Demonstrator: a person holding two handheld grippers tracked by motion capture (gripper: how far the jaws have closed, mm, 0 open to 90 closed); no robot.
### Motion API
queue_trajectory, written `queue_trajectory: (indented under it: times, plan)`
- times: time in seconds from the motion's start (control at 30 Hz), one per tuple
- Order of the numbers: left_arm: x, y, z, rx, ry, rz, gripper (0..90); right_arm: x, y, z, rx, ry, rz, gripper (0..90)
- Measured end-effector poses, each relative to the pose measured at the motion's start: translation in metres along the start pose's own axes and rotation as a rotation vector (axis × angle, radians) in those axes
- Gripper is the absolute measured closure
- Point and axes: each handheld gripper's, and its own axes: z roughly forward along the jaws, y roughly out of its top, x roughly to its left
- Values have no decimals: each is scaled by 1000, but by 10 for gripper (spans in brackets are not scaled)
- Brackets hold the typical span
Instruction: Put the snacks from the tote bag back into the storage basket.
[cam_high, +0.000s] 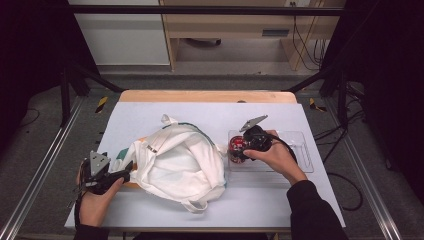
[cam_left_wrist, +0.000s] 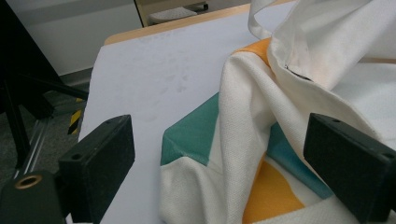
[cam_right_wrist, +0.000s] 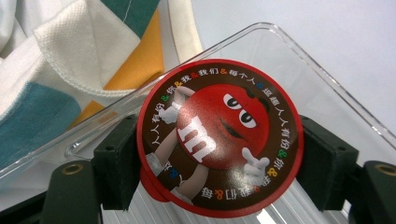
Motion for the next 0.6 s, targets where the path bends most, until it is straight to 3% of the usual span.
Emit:
queue_trajectory:
  times: [0.6]
  plan:
    - [0, 0, 0, 1, 1, 3, 86, 2, -1, 1, 21, -6, -21, 259]
